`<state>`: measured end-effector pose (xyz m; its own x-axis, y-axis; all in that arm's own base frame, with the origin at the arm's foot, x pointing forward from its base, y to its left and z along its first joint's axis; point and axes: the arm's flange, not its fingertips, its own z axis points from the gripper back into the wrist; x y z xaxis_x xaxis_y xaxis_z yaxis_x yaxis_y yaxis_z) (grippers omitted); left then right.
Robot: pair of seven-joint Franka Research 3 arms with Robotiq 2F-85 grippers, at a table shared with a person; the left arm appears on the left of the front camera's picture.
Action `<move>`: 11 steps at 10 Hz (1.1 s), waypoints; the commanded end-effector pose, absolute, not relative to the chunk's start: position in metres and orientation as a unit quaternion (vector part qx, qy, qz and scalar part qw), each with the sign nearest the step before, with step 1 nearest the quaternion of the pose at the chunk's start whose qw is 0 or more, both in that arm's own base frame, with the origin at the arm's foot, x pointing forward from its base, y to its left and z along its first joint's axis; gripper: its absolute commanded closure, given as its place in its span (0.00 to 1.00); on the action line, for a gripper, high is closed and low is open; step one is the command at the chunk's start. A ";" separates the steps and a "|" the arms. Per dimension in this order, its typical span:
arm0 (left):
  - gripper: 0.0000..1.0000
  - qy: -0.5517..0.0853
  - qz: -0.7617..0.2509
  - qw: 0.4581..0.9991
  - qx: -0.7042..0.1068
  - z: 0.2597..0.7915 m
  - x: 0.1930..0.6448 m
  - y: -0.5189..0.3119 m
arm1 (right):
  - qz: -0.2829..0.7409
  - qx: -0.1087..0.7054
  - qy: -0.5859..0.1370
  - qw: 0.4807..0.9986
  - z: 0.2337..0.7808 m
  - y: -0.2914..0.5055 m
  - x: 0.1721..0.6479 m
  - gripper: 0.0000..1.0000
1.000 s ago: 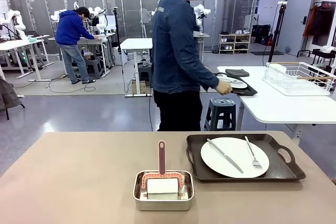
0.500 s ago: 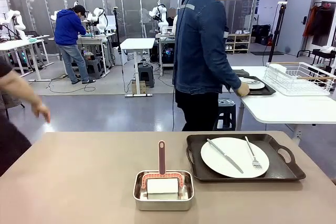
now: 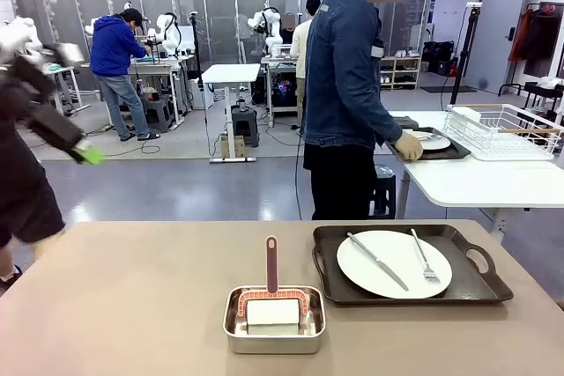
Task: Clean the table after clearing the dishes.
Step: When the left (or right) Handle tray is removed, use the left hand (or right hand) to clean the left (or right) side of the table with the Lint Roller.
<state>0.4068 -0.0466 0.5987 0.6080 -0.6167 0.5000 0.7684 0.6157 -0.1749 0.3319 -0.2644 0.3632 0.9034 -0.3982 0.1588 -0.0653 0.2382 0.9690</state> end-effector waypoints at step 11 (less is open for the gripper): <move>0.00 -0.114 -0.504 0.845 -0.136 0.525 0.435 -0.151 | -0.110 0.608 -0.192 0.763 0.367 -0.264 0.331 0.00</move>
<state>0.4351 -0.1505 0.5251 0.4673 -0.8201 0.3303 0.8824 0.4559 -0.1163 0.3320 -0.2643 0.3634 0.9036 -0.3978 0.1593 -0.0658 0.2385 0.9689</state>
